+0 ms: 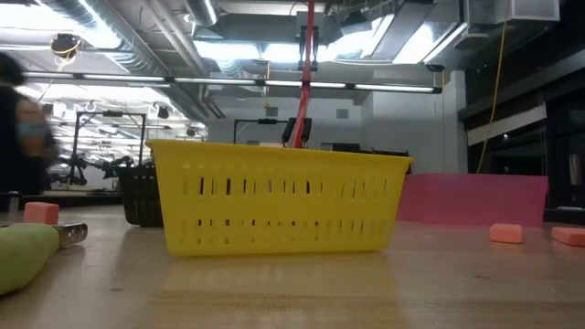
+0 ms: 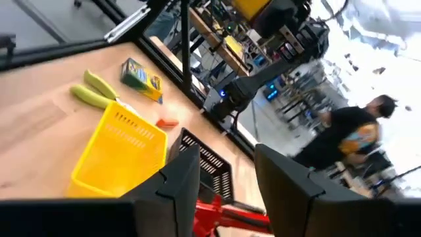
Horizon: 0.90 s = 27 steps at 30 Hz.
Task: Pick & Place School Supplies
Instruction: Put the crayon box into the pink bin
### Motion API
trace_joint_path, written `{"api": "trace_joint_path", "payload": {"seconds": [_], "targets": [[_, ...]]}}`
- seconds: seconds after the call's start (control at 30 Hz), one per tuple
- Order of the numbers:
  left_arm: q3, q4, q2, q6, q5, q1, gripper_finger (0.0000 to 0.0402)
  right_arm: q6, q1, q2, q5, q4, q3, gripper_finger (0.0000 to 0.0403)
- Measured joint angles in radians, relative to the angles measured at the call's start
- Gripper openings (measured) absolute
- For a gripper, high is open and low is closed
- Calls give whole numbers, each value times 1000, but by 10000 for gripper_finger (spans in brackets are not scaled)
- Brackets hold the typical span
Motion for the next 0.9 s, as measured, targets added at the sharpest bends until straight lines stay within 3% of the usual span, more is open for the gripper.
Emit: {"api": "trace_joint_path", "payload": {"seconds": [0.23, 0.37, 0.47, 0.7, 0.9], "targets": [[0, 223, 98, -40, 79, -10, 2, -201, -9, 95, 0, 219, 1, 150], [0, 293, 146, -53, 78, -25, 2, -288, -25, 144, -10, 262, 63, 150], [0, 340, 163, -57, 97, -36, 2, -335, -50, 199, -75, 260, 129, 150], [0, 360, 184, -89, 239, -46, 2, -437, -131, 359, -199, 259, 271, 150], [0, 337, 187, -78, 286, -81, 2, -488, -148, 451, -248, 291, 336, 150]]}}
